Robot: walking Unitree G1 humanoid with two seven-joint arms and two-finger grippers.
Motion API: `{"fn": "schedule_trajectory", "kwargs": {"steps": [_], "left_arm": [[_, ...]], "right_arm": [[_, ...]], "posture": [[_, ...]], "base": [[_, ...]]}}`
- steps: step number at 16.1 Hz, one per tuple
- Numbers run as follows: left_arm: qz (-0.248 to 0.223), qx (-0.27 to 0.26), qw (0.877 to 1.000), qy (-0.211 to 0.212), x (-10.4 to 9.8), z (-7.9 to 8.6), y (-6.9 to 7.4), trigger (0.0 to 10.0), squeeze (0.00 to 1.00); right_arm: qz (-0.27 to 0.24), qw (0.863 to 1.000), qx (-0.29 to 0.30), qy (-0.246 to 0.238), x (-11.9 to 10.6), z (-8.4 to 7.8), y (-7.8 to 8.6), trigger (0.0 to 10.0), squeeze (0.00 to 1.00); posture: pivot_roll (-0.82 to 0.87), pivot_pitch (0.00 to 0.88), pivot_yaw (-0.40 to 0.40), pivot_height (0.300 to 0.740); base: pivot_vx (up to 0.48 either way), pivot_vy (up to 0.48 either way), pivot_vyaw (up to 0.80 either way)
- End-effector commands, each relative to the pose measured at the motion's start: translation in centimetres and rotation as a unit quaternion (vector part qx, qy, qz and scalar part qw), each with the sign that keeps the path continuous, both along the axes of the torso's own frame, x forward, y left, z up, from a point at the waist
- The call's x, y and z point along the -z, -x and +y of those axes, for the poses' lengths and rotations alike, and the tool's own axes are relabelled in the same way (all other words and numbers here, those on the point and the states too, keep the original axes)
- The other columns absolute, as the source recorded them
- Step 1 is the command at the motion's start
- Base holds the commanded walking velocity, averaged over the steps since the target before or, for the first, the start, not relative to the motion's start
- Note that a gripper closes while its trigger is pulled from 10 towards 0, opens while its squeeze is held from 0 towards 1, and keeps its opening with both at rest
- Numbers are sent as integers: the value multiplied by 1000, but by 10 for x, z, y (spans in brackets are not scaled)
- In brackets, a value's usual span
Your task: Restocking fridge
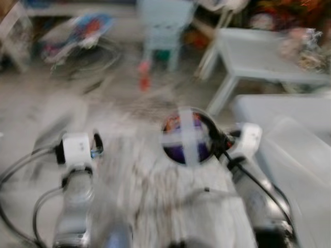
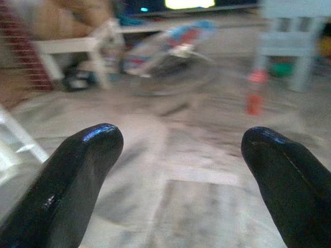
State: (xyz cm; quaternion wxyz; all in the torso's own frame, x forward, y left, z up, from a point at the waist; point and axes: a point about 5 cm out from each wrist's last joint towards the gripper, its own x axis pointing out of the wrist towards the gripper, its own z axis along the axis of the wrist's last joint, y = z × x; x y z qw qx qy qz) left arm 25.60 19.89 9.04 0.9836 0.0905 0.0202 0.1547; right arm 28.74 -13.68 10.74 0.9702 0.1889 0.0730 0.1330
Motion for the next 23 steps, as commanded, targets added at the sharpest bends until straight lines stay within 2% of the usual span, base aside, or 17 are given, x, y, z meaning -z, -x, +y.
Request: {"fn": "schedule_trajectory", "kwargs": {"steps": [1, 2, 3, 4, 6, 7, 8, 10, 11, 12, 13, 16, 18, 20, 23], "left_arm": [[-3, 3, 1000, -15, -4, -5, 0, 10000, 0], [20, 6, 999, -36, -1, -5, -2, 10000, 0], [22, -9, 1000, -20, 1, -5, -3, 10000, 0], [20, -4, 1000, -14, 3, -9, -3, 10000, 0], [18, 66, 997, -22, 8, -36, -8, 10000, 0], [17, 80, 997, -13, 7, -41, -11, 10000, 0], [19, 77, 997, -3, 9, -40, -11, 10000, 0], [22, 48, 998, 26, 13, -30, -7, 10000, 0], [20, 54, 998, 25, 12, -30, -6, 10000, 0], [14, 82, 996, 25, 9, -29, -1, 10000, 0], [13, 93, 995, 16, 9, -25, 5, 10000, 0], [13, 103, 995, 9, 11, -16, 16, 10000, 0], [9, 107, 994, 13, 9, -15, 19, 10000, 0], [11, 108, 994, 24, 8, -20, 21, 10000, 0], [-4, 118, 992, 34, 1, -28, 12, 10000, 0]], "right_arm": [[-21, 1000, 6, 4, -5, -5, -2, 10000, 0], [-28, 999, 15, 0, -6, -5, -6, 10000, 0], [-43, 999, 23, -4, -5, 4, -13, 10000, 0], [-46, 999, 24, -1, -5, 7, -14, 10000, 0], [-28, 998, 40, -31, 3, 11, -13, 10000, 0], [-14, 998, 49, -36, 10, 7, -10, 10000, 0], [-9, 998, 53, -34, 14, 4, -7, 10000, 0], [-21, 997, 80, 0, 15, -17, -1, 10000, 0], [-26, 996, 80, 9, 14, -20, -1, 10000, 0], [-46, 995, 78, 47, 8, -25, -2, 10000, 0], [-56, 993, 83, 63, 3, -31, -4, 10000, 0], [-62, 990, 97, 82, 0, -41, -4, 10000, 0], [-55, 990, 100, 88, 5, -44, 0, 10000, 0], [-36, 990, 103, 91, 16, -44, 8, 10000, 0], [-47, 991, 90, 86, 10, -36, 5, 10000, 0]], "posture": [[263, 118, -118, 740], [291, 110, -83, 740], [239, 93, -41, 740], [238, 92, -40, 740], [204, 90, -89, 740], [200, 100, -111, 740], [183, 96, -110, 740], [164, 97, -106, 740], [161, 101, -104, 740], [150, 106, -89, 740], [154, 110, -85, 740], [151, 135, -83, 740], [151, 140, -82, 740], [156, 135, -82, 740], [143, 137, -73, 740]], "base": [[0, 0, 781], [0, 0, 775], [0, 0, 763], [0, 0, 763], [0, 0, 763], [0, 0, 763], [0, 0, 763], [0, 0, 763], [0, 0, 763], [0, 0, 763], [0, 0, 763], [0, 0, 763], [0, 0, 763], [0, 0, 763], [0, 0, 763]]}}
